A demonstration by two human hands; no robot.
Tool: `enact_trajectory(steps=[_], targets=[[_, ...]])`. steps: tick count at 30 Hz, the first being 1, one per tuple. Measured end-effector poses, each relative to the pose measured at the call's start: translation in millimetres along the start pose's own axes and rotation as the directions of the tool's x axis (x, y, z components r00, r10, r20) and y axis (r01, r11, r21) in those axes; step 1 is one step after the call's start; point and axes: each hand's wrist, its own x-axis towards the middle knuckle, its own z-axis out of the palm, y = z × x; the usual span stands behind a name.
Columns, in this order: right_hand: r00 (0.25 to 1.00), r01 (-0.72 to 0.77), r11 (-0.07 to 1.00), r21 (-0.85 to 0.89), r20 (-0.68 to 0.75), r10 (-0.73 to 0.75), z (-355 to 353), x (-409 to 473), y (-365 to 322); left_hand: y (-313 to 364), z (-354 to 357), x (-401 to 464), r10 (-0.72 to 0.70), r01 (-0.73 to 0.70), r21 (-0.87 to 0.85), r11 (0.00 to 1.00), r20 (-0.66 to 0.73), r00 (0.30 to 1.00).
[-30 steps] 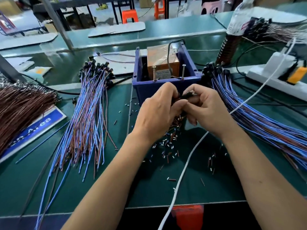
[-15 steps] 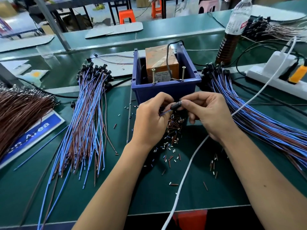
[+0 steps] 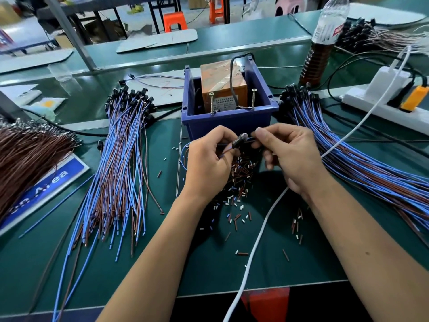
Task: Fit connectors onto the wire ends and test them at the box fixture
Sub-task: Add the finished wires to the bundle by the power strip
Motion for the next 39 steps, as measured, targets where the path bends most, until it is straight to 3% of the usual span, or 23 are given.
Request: enact_trajectory(steps=[3, 10, 18, 21, 24, 27, 32, 39], targets=[[0.994, -0.013, 0.999, 0.050, -0.107, 0.018, -7.0, 4.1, -1.9, -0.5, -5.0, 1.2, -0.065, 0.062, -0.036, 0.997, -0.072, 0.995], [0.999, -0.010, 1.000, 0.027, 0.032, 0.009, 6.0, -1.3, 3.2, 3.8, -3.4, 1.5, -0.112, 0.107, -0.073, 0.992, -0.062, 0.992], [0.998, 0.058, 0.998, 0.029, -0.021, -0.057, 4.6, -1.0, 1.4, 3.8, -5.4, 1.0, -0.102, 0.098, -0.089, 0.991, -0.034, 0.994], [0.994, 0.060, 0.998, 0.012, -0.090, -0.059, -1.0, 0.6, 0.4, 3.2, -6.6, 0.5, -0.130, 0.119, -0.114, 0.986, -0.089, 0.988], [1.000, 0.020, 1.000, -0.010, 0.012, -0.020, 8.6, -3.9, 2.4, 8.1, -1.6, -0.8, -0.122, 0.103, -0.148, 0.984, -0.124, 0.985], [0.996, -0.002, 0.988, 0.152, 0.083, -0.010, 27.8, -9.3, 4.0, 12.1, 4.0, -2.2, -0.115, 0.084, -0.197, 0.977, -0.151, 0.982], [1.000, 0.001, 0.951, 0.309, 0.029, -0.011, 42.8, -10.7, 0.1, 17.1, 7.2, -4.2, -0.079, 0.036, -0.206, 0.978, -0.208, 0.975], [0.981, 0.192, 0.944, 0.267, -0.079, -0.177, 44.6, -9.7, -6.3, 20.4, 11.3, -2.9, -0.022, -0.008, -0.069, 0.998, -0.424, 0.906]])
